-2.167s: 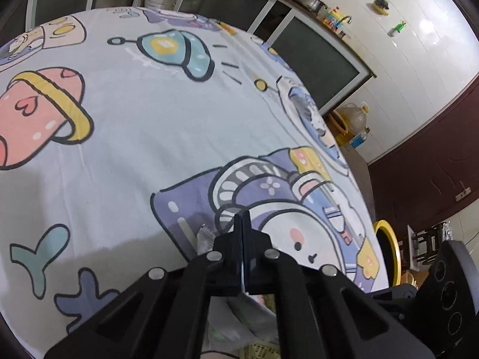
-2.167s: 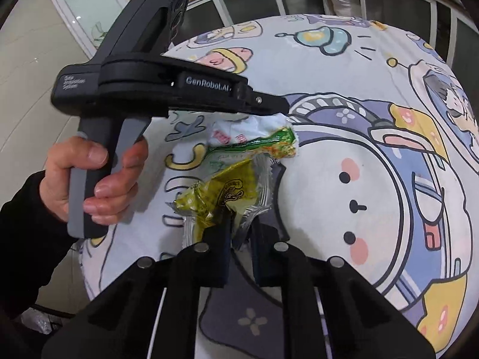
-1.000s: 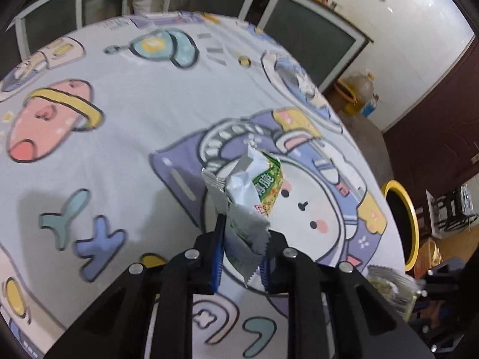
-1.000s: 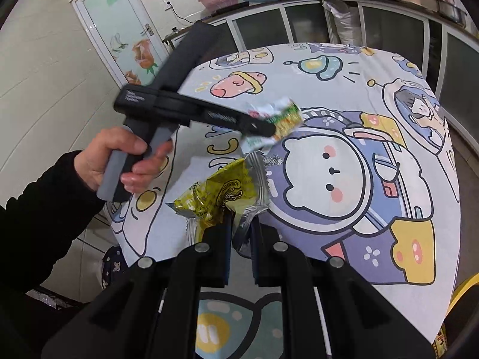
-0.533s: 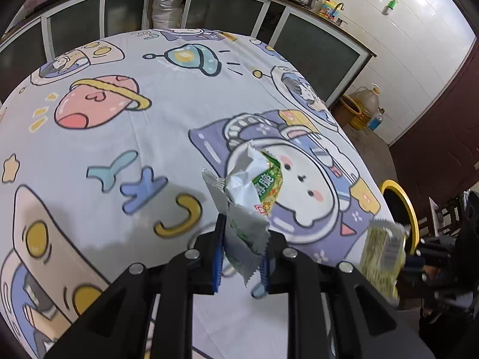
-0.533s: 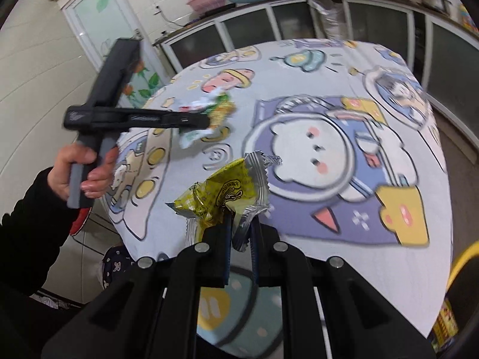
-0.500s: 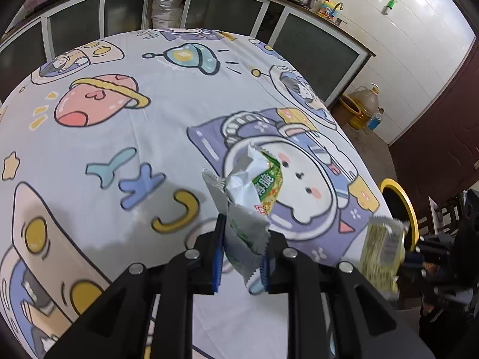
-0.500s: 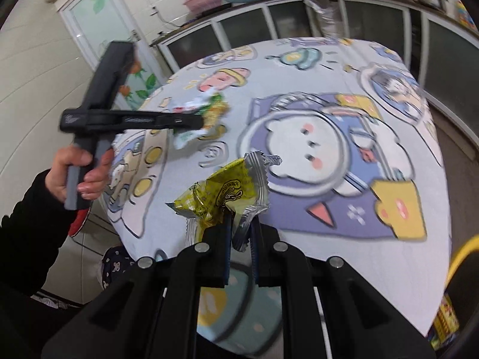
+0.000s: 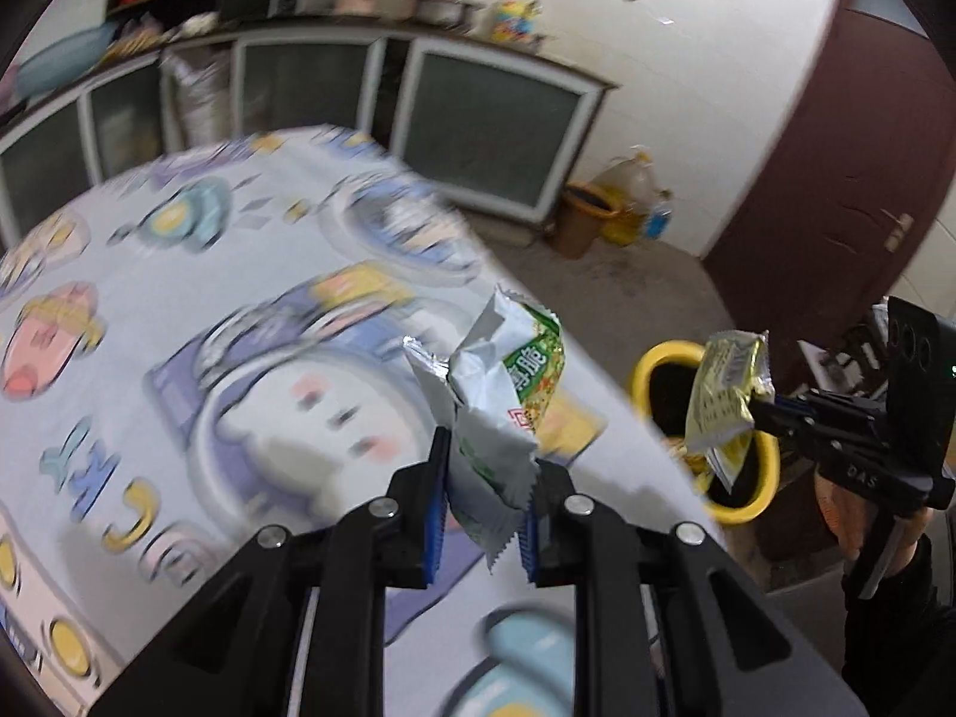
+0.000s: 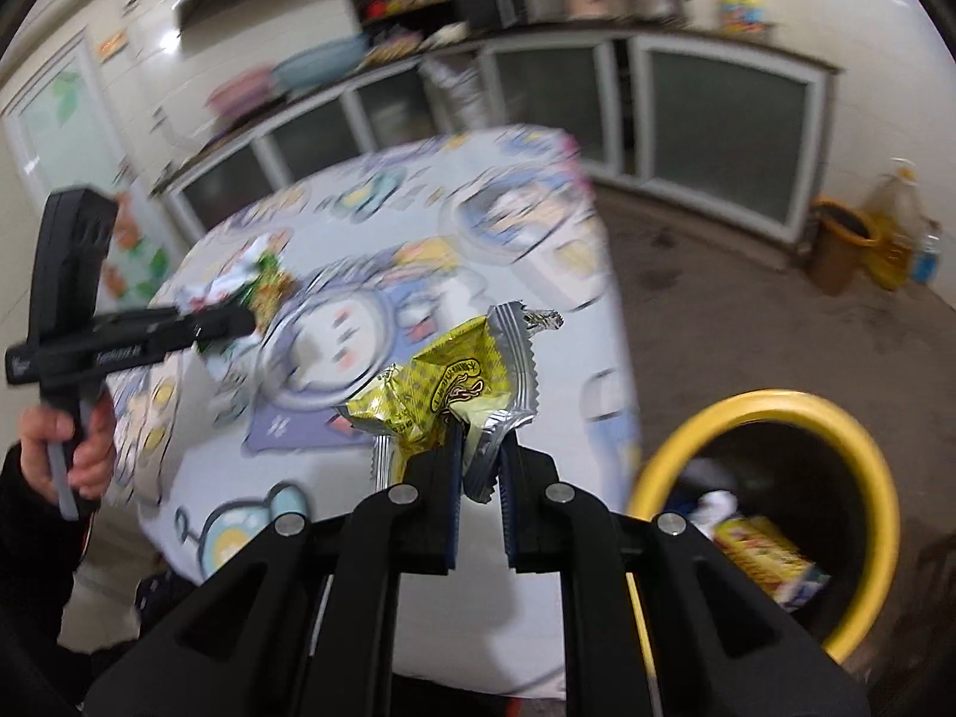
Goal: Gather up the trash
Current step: 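Lift and carry the plastic bag and yellow packet over the bin, then open both tools to drop the bag and packet into the bin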
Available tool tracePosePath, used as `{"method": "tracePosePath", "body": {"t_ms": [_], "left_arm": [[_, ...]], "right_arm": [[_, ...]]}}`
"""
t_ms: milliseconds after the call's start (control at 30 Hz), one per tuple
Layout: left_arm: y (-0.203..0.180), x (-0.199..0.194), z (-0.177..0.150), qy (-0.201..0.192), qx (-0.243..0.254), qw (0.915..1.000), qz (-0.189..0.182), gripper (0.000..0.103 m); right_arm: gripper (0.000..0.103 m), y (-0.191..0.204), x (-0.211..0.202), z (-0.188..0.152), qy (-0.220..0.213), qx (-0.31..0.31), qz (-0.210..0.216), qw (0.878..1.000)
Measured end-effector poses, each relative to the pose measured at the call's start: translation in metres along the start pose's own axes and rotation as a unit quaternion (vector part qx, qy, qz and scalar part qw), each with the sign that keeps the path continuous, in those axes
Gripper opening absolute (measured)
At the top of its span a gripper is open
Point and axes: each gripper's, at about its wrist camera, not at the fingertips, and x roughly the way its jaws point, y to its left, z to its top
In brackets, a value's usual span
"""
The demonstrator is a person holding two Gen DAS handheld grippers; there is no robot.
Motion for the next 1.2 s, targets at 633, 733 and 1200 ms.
{"method": "tracePosePath", "body": {"t_ms": [633, 733, 1200], "left_arm": [[-0.181, 0.072, 0.057, -0.041, 0.093, 0.9909, -0.088, 0.018], [-0.197, 0.107, 0.046, -0.009, 0.096, 0.9907, -0.096, 0.018], [-0.231, 0.219, 0.002, 0.095, 0.111, 0.9864, -0.075, 0.018]], "right_arm": [[0.011, -0.133, -0.093, -0.027, -0.111, 0.107, -0.165, 0.974], [0.011, -0.15, -0.079, -0.044, -0.091, 0.137, -0.164, 0.973], [0.012, -0.213, -0.015, -0.104, -0.014, 0.229, -0.178, 0.957]]}}
